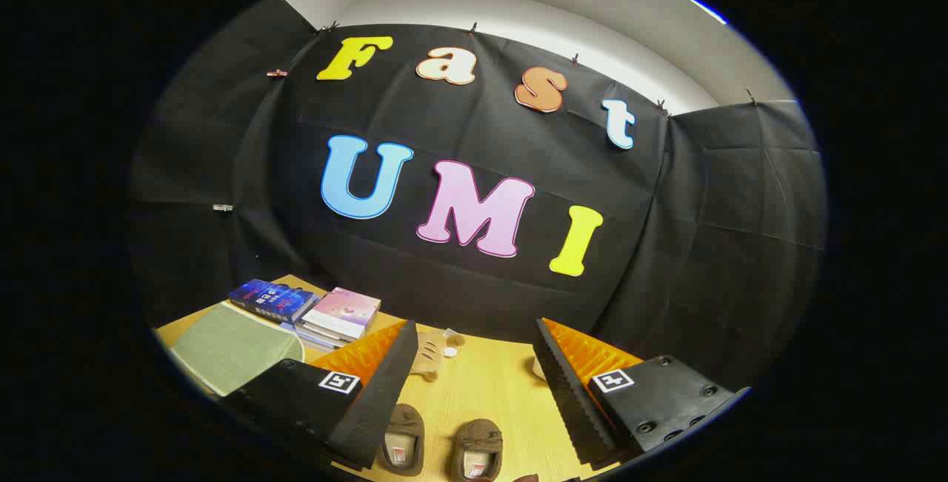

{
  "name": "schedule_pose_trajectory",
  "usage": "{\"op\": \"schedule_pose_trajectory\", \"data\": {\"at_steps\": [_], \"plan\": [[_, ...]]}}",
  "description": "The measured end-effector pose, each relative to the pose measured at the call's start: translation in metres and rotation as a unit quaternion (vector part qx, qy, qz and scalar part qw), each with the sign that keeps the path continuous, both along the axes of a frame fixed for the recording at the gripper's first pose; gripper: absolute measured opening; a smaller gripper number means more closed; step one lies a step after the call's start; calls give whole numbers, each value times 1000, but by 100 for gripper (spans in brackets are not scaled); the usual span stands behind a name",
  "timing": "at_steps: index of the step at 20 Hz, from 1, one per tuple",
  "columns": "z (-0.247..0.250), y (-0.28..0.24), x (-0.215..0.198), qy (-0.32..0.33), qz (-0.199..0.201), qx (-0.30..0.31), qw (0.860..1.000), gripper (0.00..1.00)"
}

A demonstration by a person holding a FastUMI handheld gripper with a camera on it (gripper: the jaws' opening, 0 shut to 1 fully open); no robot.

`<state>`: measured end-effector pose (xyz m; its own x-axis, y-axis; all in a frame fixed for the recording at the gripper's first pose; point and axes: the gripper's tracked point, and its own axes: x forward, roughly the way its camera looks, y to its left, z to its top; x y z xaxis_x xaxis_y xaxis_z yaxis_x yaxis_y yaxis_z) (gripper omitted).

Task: Open the storage box then place both shoes into the box .Put the left shoe in first, then the right shoe, with the right side of both shoes facing outward in a uniform manner.

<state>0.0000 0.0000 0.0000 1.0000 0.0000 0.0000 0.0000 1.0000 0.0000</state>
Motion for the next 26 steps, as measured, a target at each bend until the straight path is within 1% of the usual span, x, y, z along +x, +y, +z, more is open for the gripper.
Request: {"op": "schedule_pose_trajectory", "data": {"at_steps": [8,18,22,26], "plan": [[-4,10,0,7,13,1,1000,98],[-6,14,-1,10,14,-1,1000,98],[-8,21,3,10,26,1,1000,98],[-6,59,5,7,104,32,994,98]]}}
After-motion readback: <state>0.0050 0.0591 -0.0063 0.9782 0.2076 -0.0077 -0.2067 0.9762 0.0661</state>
